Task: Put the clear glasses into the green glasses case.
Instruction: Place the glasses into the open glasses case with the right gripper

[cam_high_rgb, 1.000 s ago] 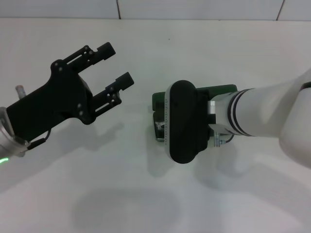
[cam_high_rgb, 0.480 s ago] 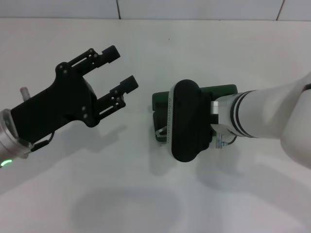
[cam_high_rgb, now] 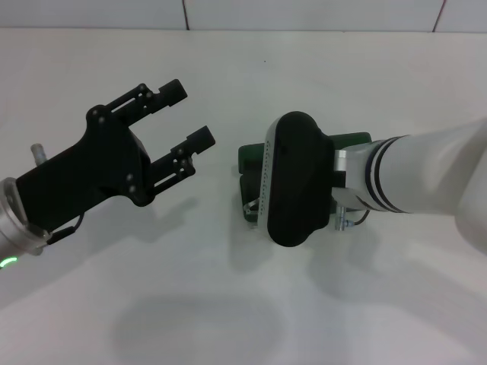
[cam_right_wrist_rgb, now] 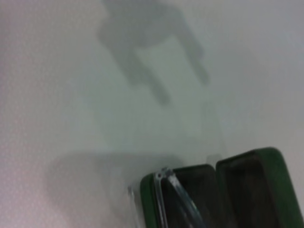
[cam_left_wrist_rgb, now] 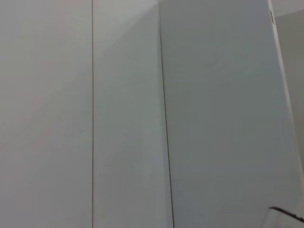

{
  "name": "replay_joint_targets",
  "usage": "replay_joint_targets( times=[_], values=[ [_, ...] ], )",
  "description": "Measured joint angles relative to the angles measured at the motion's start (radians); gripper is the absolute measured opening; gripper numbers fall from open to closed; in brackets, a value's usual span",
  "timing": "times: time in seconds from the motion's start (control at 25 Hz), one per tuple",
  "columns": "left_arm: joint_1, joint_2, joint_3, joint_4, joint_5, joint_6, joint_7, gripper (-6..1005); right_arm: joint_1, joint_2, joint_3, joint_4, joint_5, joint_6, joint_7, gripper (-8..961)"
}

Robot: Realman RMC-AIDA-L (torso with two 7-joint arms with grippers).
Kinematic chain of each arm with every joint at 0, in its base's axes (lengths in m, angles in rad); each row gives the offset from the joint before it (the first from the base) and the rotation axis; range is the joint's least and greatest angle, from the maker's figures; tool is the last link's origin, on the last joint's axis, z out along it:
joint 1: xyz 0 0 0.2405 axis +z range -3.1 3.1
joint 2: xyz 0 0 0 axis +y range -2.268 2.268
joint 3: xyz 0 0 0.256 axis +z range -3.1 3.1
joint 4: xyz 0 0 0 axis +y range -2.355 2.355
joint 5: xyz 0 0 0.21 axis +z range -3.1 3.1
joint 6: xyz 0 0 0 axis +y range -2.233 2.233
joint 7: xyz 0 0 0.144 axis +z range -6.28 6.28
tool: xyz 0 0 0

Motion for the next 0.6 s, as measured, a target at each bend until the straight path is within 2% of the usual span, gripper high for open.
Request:
replay_joint_targets(
  times=[0.6],
  values=[
    [0.016, 0.005, -0.003, 0.002, 0.0, 0.004, 0.002, 649, -0.029, -0.002, 0.004, -0.103, 0.09, -0.014, -0.047, 328]
  ],
)
